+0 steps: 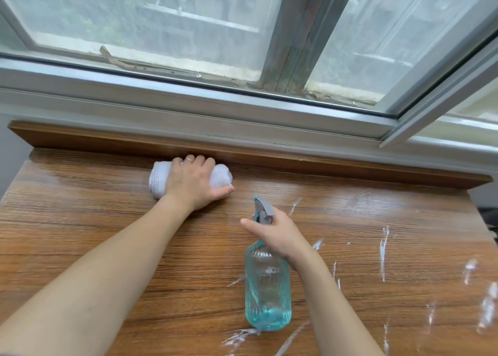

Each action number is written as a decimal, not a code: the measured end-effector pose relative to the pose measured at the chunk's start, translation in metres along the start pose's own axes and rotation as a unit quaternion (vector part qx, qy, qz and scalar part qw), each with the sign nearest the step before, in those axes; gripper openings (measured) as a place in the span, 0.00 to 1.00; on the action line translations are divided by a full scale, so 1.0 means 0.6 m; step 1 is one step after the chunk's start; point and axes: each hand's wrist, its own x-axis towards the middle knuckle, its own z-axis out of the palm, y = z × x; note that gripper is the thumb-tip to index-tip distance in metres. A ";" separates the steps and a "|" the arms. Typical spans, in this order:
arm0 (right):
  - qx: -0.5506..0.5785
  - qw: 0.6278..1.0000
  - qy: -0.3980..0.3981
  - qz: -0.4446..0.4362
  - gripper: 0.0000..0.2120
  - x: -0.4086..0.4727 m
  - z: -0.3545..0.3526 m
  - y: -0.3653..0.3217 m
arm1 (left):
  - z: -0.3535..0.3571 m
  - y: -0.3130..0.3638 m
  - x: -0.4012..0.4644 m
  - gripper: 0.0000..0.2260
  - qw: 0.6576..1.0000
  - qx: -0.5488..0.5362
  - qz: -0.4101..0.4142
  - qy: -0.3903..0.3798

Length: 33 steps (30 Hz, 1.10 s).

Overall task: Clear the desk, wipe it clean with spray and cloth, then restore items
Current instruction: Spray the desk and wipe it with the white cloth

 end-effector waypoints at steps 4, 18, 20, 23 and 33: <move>0.003 0.999 0.031 0.009 0.18 0.000 -0.005 0.005 | -0.006 0.015 -0.026 0.36 1.000 -0.014 -0.012 0.000; -0.006 1.000 -0.012 0.008 0.19 -0.009 -0.046 0.013 | -0.001 0.083 -0.154 0.34 0.999 -0.020 -0.029 0.026; -0.005 0.999 -0.014 0.030 0.17 -0.008 -0.051 0.014 | -0.001 0.083 -0.152 0.34 0.999 -0.020 -0.026 0.027; 0.014 0.999 -0.006 0.039 0.16 -0.006 -0.054 0.017 | 0.000 0.082 -0.151 0.34 0.999 -0.017 -0.024 0.024; 0.023 0.999 -0.012 0.019 0.18 0.001 -0.053 0.025 | 0.013 0.102 -0.072 0.34 0.999 -0.017 -0.023 0.036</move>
